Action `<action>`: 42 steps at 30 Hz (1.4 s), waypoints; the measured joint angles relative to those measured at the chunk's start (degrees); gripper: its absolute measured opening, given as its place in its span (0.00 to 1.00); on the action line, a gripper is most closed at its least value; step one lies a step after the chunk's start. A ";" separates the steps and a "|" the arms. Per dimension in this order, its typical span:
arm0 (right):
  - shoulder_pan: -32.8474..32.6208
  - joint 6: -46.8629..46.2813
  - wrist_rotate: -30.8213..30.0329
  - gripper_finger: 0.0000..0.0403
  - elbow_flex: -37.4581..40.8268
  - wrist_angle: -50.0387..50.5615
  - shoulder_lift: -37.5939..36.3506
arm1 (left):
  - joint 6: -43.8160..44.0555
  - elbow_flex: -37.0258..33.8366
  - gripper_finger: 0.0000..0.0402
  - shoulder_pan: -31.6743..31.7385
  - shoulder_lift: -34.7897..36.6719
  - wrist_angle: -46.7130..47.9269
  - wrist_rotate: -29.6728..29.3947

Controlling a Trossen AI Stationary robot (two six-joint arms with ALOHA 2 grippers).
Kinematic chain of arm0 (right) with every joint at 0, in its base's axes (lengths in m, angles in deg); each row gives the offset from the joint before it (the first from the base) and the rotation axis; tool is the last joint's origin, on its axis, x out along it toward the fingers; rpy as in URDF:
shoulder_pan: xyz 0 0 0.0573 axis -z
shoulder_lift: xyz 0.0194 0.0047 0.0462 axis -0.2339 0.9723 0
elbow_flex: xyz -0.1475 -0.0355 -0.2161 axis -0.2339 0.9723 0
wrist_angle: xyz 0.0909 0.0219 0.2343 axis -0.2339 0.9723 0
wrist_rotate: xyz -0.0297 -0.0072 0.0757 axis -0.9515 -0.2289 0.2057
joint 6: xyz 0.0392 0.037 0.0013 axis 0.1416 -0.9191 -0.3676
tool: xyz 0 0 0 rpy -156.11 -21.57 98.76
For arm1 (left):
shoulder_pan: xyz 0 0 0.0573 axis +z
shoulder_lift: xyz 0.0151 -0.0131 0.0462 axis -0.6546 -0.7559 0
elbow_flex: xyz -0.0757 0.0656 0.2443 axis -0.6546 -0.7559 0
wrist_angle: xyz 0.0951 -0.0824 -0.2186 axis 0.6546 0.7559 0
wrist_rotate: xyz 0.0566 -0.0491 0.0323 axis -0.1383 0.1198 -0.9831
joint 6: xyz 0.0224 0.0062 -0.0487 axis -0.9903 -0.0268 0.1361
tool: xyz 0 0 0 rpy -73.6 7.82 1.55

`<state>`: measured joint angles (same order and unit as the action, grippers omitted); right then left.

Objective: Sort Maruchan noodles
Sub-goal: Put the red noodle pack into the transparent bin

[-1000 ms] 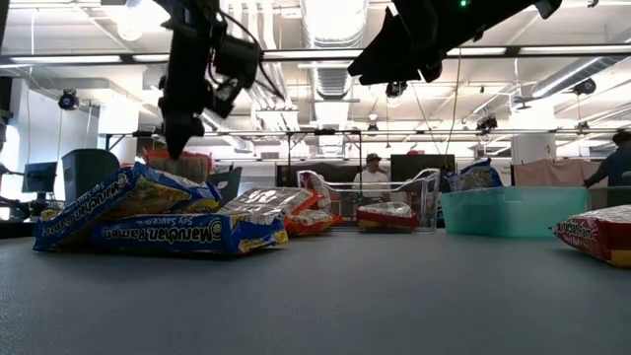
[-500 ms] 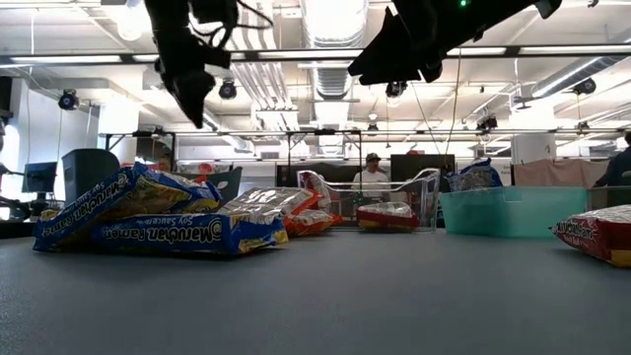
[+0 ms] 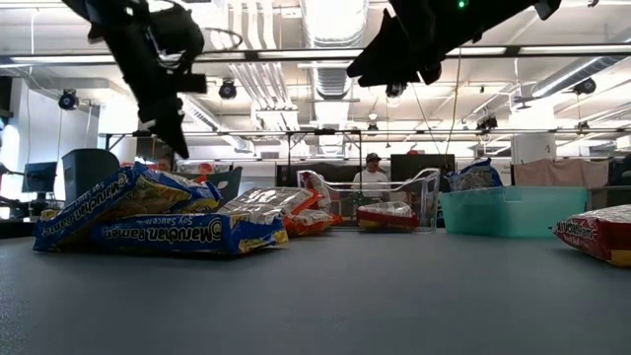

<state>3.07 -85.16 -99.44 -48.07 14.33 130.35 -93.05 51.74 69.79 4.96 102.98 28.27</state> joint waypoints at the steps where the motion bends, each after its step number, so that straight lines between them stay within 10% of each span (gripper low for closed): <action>1: 0.00 -0.09 0.01 0.57 0.00 0.28 0.10 | 0.38 -0.44 0.18 0.96 -0.27 -0.12 2.03; 5: 0.00 -0.05 0.00 0.57 0.00 -0.09 0.87 | 1.33 -0.75 0.02 5.07 -1.77 -1.16 4.65; 28: 0.37 0.32 -0.02 0.57 0.02 0.02 2.67 | 1.40 6.18 0.00 9.99 -18.64 -9.29 -5.11; 42: 0.37 -0.23 -0.04 0.57 0.04 -0.02 2.67 | 1.01 12.31 0.00 9.93 -16.84 22.53 4.85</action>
<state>3.44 -85.39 -99.48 -48.03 14.32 133.02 -92.04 64.05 79.72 -11.88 125.51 33.11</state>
